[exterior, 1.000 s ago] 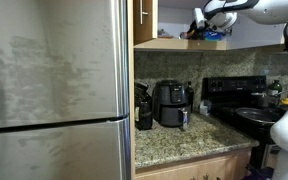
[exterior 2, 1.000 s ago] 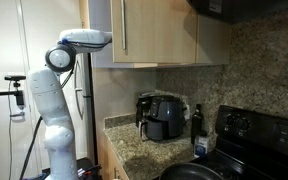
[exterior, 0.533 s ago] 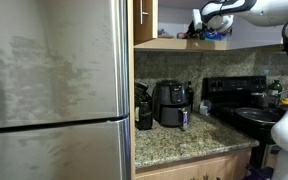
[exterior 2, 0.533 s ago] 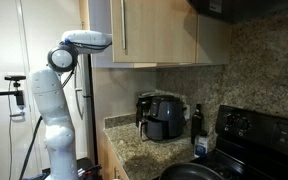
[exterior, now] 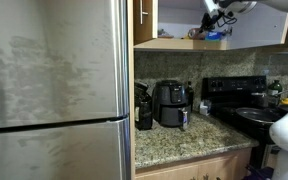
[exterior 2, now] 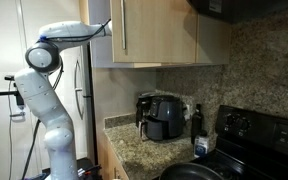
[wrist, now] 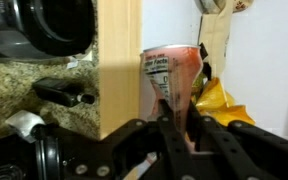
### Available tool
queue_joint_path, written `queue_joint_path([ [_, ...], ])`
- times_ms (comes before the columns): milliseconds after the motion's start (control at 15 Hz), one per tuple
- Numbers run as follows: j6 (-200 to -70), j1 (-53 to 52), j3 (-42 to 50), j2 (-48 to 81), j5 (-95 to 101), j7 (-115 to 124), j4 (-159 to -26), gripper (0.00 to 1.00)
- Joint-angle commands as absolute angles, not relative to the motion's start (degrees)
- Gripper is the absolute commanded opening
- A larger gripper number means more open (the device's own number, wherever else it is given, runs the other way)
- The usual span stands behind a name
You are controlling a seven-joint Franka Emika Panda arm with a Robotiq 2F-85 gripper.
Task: Put the can on the countertop, close the drawers and close the air fryer
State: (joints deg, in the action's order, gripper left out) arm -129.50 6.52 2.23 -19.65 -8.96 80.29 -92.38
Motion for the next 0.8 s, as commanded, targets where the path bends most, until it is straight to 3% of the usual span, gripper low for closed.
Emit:
queue_joint_path([
  [0,-113.31,7.35,2.37,-27.44,-7.76,81.74,-91.43,0.05],
  [333,-92.65,6.13,2.82,-32.8,-12.26,80.18,-92.97,0.05],
  [733,-91.7,3.64,-0.4,-31.01,-20.28,77.46,-107.32,0.05],
])
